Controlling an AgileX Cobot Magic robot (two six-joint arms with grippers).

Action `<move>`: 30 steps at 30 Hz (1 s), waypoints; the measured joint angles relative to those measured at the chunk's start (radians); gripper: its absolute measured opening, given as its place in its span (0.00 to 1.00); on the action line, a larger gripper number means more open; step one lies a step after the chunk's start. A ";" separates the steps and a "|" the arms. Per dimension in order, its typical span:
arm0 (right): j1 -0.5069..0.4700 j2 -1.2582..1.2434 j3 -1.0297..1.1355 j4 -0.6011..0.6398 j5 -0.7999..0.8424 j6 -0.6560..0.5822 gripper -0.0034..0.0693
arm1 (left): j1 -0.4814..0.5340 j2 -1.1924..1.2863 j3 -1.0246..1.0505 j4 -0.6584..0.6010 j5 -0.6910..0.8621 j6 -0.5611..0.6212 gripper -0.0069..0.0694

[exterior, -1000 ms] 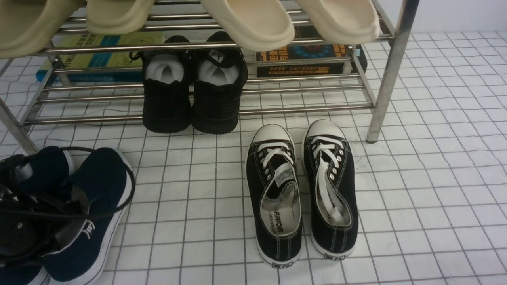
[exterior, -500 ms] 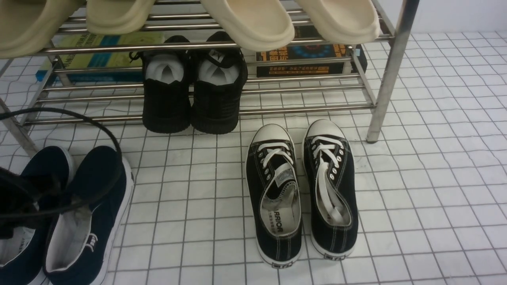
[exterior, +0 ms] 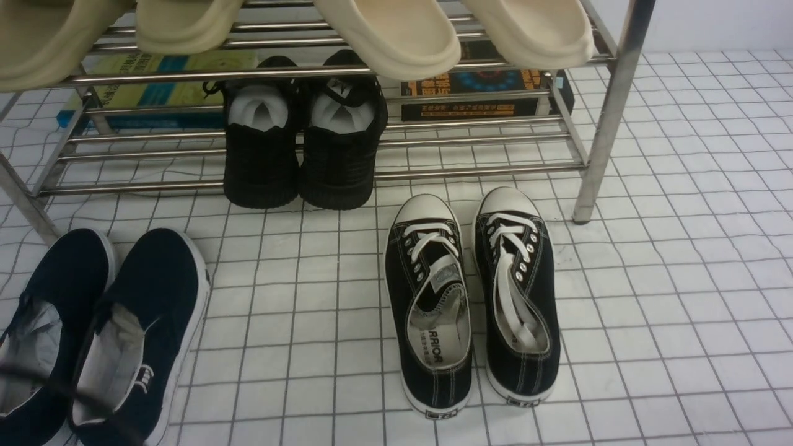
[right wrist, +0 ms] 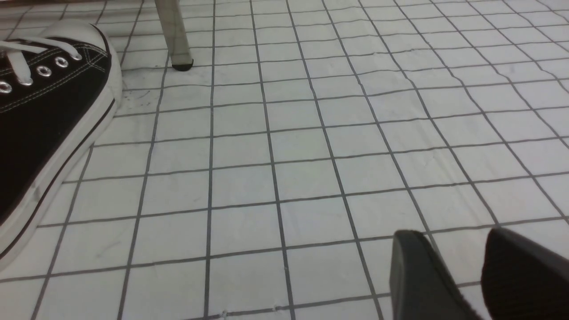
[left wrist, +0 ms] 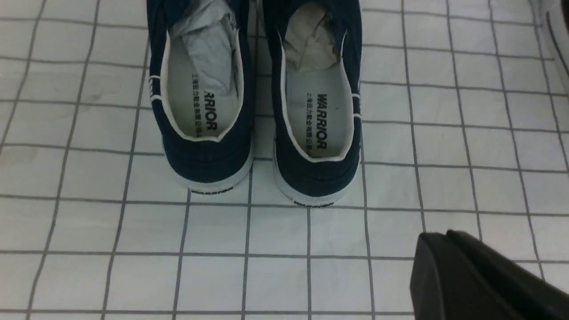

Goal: Take the shoes off the shelf with your hand from the white checkered tablecloth.

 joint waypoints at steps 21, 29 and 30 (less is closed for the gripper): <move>0.000 0.000 0.000 0.000 0.000 0.000 0.38 | 0.000 -0.274 0.103 -0.016 -0.290 -0.321 0.10; 0.000 0.000 0.000 0.000 0.000 0.000 0.38 | 0.000 -0.274 0.103 -0.002 -0.341 -0.392 0.11; 0.000 0.000 0.000 0.000 0.000 0.000 0.38 | 0.000 -0.274 0.103 -0.002 -0.341 -0.392 0.12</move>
